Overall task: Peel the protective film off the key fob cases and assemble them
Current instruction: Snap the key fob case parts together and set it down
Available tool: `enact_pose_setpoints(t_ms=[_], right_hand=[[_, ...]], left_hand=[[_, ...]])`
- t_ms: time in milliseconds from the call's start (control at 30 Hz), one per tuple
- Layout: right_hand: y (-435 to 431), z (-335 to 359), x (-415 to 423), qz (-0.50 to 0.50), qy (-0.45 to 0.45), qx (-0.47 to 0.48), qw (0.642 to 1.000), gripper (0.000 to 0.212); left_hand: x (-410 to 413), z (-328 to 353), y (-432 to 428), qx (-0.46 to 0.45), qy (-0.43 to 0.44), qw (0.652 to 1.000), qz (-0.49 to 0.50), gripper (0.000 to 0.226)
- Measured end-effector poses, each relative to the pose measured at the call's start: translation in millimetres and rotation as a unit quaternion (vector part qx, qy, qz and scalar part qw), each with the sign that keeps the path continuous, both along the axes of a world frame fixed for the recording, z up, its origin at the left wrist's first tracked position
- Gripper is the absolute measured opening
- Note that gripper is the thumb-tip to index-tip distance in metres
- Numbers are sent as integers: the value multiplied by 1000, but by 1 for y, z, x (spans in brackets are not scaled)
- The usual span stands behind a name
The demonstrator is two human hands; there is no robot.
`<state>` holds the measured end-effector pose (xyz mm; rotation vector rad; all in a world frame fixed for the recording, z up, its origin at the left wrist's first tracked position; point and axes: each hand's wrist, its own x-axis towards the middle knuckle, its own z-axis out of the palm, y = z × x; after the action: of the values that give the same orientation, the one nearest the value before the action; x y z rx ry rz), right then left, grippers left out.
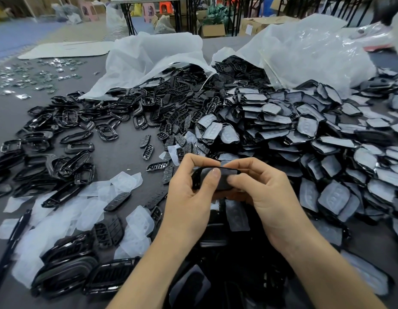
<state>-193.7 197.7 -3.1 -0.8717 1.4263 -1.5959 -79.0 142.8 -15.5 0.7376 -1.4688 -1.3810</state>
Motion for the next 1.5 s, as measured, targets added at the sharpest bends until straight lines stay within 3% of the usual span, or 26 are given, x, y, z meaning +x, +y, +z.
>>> enact_pose_setpoints(t_ms=[700, 800, 900, 1167, 1333, 1500], right_hand=[[2, -1, 5, -1, 23, -54, 998, 19], [1, -1, 7, -19, 35, -81, 996, 24], [0, 0, 8, -31, 16, -98, 995, 14], [-1, -1, 3, -55, 14, -81, 995, 19], [-3, -4, 2, -54, 52, -67, 995, 18], [-4, -7, -1, -86, 58, -56, 993, 19]], left_hand=[[0, -3, -1, 59, 47, 997, -3, 14], [0, -1, 4, 17, 38, 999, 12, 18], [-1, 1, 7, -63, 12, 997, 39, 14], [4, 4, 1, -129, -73, 985, 84, 11], [7, 4, 0, -102, -68, 989, 79, 14], [5, 8, 2, -15, -42, 999, 28, 22]])
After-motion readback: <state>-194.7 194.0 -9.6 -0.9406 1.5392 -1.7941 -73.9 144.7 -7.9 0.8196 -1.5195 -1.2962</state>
